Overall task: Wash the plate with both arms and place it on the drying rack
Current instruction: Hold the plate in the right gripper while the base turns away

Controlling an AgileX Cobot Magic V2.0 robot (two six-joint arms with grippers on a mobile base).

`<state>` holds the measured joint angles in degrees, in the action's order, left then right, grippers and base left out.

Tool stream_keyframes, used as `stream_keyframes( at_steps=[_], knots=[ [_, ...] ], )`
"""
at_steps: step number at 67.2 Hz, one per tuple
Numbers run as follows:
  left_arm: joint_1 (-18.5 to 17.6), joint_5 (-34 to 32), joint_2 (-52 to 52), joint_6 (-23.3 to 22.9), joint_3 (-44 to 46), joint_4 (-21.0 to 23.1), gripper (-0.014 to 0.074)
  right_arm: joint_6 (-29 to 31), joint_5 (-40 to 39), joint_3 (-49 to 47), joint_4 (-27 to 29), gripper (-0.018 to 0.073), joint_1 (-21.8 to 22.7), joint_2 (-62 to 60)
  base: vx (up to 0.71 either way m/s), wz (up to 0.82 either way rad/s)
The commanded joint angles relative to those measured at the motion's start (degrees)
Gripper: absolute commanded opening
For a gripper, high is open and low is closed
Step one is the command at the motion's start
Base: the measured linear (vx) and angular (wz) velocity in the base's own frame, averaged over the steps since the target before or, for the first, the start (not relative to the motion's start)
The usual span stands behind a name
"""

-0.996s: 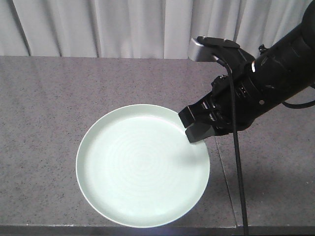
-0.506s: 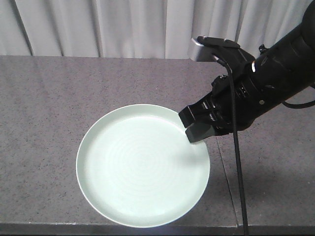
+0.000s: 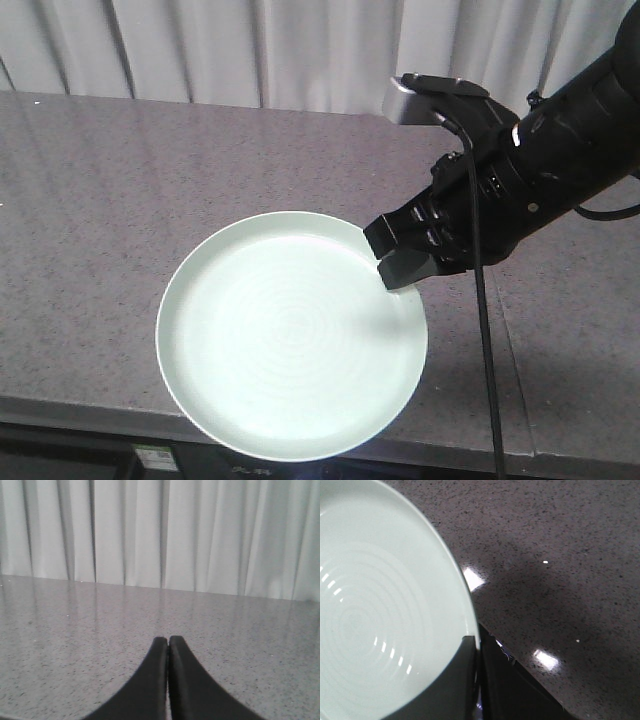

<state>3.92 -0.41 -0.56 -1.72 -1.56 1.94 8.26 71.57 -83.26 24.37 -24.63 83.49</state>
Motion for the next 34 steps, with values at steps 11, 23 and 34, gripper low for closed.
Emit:
stream_keyframes(
  at_steps=[11, 23, 34],
  knots=[
    [-0.26, -4.2, -0.91, -0.07, 1.58, 0.54, -0.0007, 0.52, 1.45, -1.49, 1.77, -0.0004, 0.03, -2.25, -0.06, 0.34],
    [-0.26, -4.2, -0.91, -0.07, 1.58, 0.54, -0.0007, 0.52, 1.45, -1.49, 1.77, -0.0004, 0.03, -2.25, -0.08, 0.38],
    [-0.26, -4.2, -0.91, -0.07, 1.58, 0.54, -0.0007, 0.52, 1.45, -1.49, 1.77, -0.0004, 0.03, -2.25, -0.09, 0.43]
  ],
)
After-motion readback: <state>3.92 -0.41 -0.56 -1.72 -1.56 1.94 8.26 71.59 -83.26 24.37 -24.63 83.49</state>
